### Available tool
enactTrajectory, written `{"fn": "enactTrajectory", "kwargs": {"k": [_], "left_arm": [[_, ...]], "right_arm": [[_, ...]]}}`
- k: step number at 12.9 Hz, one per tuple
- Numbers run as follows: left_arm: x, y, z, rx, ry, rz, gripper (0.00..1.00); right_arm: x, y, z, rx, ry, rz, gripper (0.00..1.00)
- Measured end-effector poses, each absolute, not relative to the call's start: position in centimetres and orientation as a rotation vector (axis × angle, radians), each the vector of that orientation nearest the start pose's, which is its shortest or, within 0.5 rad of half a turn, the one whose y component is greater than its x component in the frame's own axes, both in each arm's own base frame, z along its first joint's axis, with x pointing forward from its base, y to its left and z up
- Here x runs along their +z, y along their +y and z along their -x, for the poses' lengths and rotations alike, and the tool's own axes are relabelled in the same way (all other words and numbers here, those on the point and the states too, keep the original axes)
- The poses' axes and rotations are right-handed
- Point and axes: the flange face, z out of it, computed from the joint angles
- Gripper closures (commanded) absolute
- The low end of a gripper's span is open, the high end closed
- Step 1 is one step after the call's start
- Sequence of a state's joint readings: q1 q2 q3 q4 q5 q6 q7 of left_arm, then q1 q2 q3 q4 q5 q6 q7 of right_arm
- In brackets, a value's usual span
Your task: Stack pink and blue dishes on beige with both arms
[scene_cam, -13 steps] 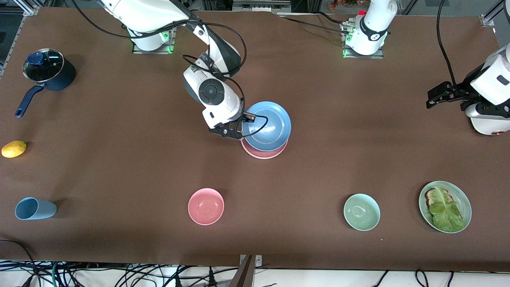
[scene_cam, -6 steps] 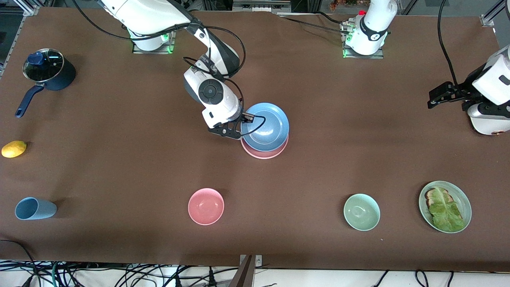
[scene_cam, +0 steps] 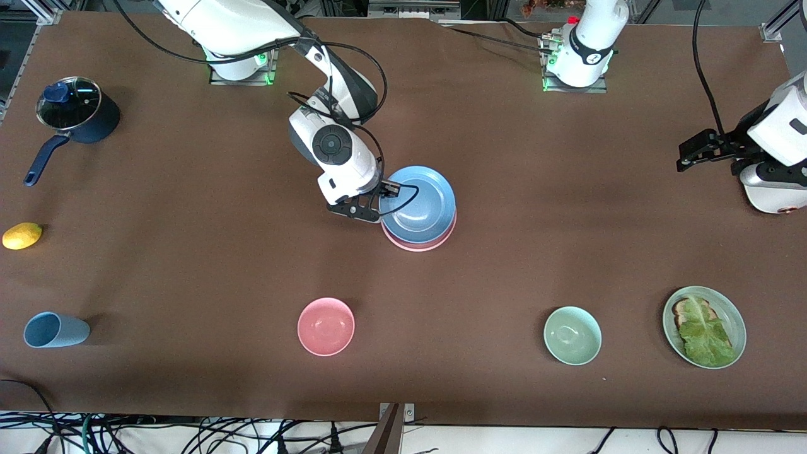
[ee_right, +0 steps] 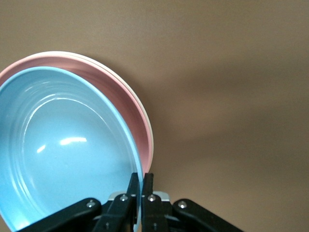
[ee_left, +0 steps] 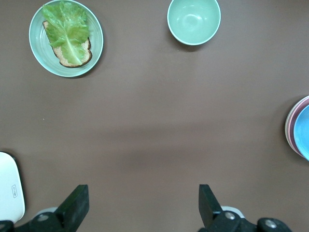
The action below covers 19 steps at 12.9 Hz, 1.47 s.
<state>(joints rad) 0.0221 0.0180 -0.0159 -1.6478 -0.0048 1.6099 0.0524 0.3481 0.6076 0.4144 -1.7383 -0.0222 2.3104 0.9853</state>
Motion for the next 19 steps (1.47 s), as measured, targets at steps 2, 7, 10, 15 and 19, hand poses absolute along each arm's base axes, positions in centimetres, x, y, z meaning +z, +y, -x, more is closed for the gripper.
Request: {"fn": "enactTrajectory", "kwargs": {"k": [2,7,10,15,19], "left_arm": [[58.1,0.3,-56.0,0.088,0.072,3.146,0.00],[58.1,0.3,-56.0,0.088,0.072,3.146,0.00],[58.1,0.2,-56.0,0.088,0.075,3.146,0.00],[58.1,0.2,-56.0,0.088,0.075,3.146,0.00],[58.1,0.2,-56.0,0.088,0.075,3.146,0.00]], "right_arm": [[25.8,44.3,-50.5,0.212,0.412,2.942,1.00],[26.1,44.4,-50.7,0.189,0.413,2.926,1.00],[25.5,44.6,-50.4,0.200,0.409,2.930,1.00],[25.1,44.5,-50.5,0.199,0.410,2.934,0.77],[24.5,44.1,-50.7,0.192,0.405,2.950,0.65]]}}
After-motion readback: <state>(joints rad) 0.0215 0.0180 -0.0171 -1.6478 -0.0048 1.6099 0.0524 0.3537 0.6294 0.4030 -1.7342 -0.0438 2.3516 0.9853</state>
